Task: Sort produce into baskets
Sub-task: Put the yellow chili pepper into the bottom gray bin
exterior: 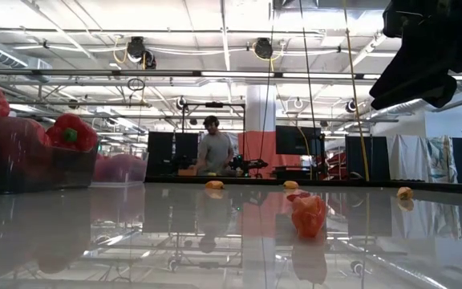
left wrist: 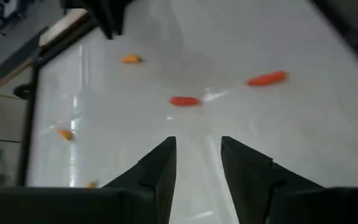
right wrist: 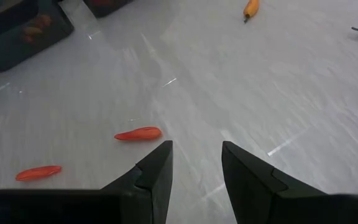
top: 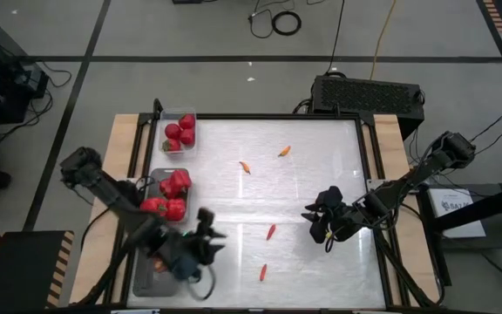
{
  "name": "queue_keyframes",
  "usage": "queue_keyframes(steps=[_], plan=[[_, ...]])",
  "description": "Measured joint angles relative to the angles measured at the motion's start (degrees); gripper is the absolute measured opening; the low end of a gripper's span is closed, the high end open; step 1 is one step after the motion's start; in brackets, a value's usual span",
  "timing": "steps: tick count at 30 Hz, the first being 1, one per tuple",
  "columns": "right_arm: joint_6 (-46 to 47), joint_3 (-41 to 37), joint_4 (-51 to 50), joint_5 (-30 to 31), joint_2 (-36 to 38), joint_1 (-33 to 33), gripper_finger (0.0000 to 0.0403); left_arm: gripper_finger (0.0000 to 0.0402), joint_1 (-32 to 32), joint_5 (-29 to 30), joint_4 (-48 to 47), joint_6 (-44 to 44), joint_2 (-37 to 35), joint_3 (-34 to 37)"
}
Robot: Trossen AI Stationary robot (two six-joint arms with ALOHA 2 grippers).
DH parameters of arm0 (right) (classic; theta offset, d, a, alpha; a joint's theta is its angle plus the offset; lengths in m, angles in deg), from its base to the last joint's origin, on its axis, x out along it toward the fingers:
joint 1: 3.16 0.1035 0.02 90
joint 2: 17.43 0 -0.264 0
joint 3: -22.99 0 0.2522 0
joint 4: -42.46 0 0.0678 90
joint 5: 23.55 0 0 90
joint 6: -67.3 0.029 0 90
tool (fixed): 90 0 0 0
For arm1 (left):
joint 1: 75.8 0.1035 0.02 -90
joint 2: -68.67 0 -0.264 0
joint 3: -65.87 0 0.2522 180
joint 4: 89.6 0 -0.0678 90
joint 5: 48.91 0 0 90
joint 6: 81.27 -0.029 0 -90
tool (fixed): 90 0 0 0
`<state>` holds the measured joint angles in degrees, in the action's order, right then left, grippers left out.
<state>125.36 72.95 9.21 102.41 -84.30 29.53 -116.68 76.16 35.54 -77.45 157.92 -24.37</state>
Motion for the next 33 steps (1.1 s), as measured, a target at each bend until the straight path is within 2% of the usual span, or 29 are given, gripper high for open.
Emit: queue_keyframes(steps=[7,14,18,21,27,33], plan=[[-0.2,0.0,0.0,0.1,0.0,0.0,0.0130,0.0135,16.0,-2.8,7.7,-13.9,0.0,5.9],[-2.1,0.0,0.0,0.2,0.0,0.0,0.0130,0.0135,33.7,-15.8,20.5,-19.6,0.0,15.7],[-3.2,0.0,-0.1,0.3,0.0,-0.4,0.0130,0.0135,42.6,-16.9,28.5,-25.0,0.1,19.3],[-4.0,0.0,-0.1,0.3,0.0,-1.1,0.0130,0.0135,48.3,-17.4,32.3,-25.7,1.2,19.5],[-6.4,0.0,0.0,0.3,0.0,-2.5,0.0130,0.0135,55.5,-31.0,35.6,-31.8,5.9,19.2],[-8.2,0.0,-0.3,0.3,0.0,-2.7,0.0130,0.0135,58.3,-31.7,35.5,-33.3,12.9,17.6]])
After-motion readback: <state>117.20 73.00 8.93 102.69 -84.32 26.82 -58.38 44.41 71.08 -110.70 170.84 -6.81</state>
